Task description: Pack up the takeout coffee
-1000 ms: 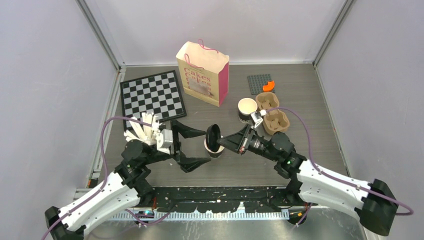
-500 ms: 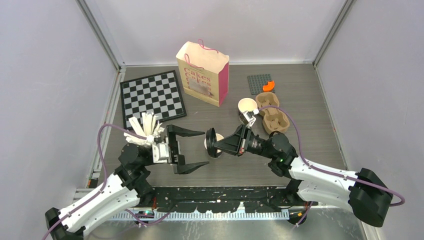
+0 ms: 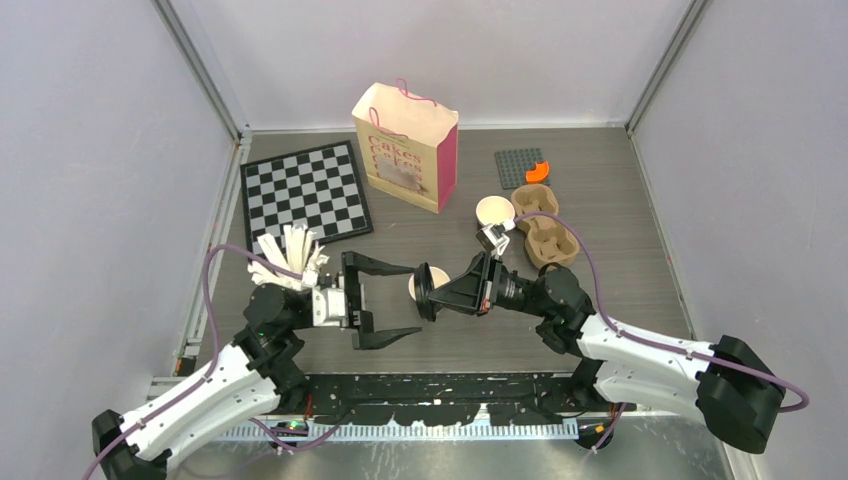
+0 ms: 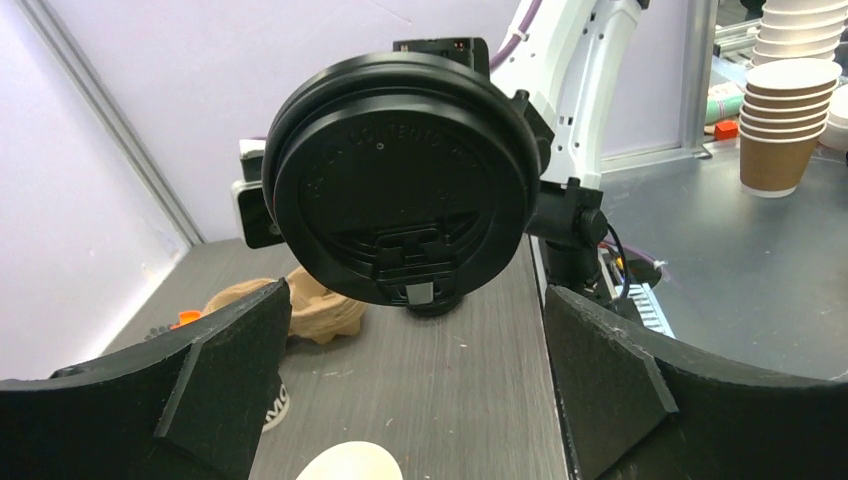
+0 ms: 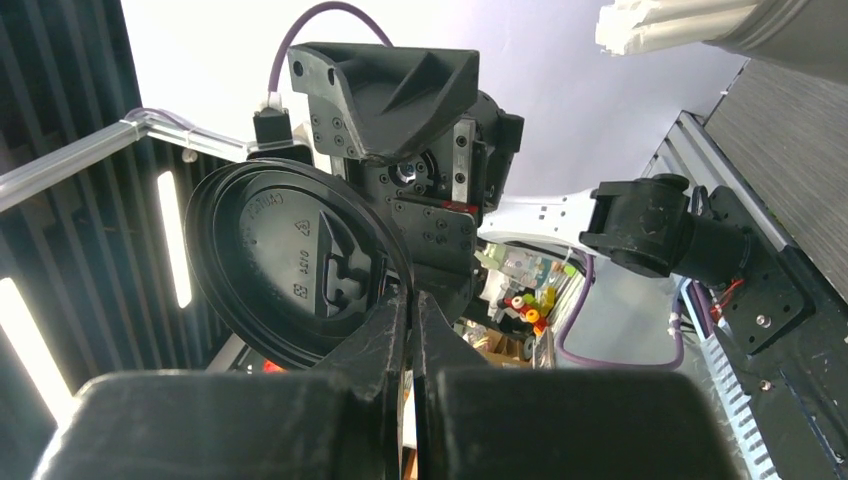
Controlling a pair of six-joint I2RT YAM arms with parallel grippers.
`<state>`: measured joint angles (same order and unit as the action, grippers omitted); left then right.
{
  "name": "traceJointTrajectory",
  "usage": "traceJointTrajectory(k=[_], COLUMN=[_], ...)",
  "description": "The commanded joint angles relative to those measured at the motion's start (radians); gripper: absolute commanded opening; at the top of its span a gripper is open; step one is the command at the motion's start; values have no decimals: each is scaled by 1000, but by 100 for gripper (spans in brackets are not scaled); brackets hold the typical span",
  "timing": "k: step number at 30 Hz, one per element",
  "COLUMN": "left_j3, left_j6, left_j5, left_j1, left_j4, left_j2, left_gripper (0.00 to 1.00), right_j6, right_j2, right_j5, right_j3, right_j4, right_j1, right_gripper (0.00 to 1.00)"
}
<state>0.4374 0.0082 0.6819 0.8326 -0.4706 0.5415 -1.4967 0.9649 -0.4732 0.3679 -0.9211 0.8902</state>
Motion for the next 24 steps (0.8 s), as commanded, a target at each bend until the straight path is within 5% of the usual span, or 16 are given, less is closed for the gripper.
traceJointTrajectory(k=[1,24], left_j3=[54,41], left_j6=[3,20], left_j5=[17,21], left_j1=[8,10], left_j4=[-72,-92], left_j2=[42,30], left_gripper=[100,96], right_j6=[-10,-29], right_j2=[25,80], right_j5=[-27,-19], right_j3=[-4,-16], right_j4=[-100,-130], right_j1=[5,7], right_gripper=[2,2])
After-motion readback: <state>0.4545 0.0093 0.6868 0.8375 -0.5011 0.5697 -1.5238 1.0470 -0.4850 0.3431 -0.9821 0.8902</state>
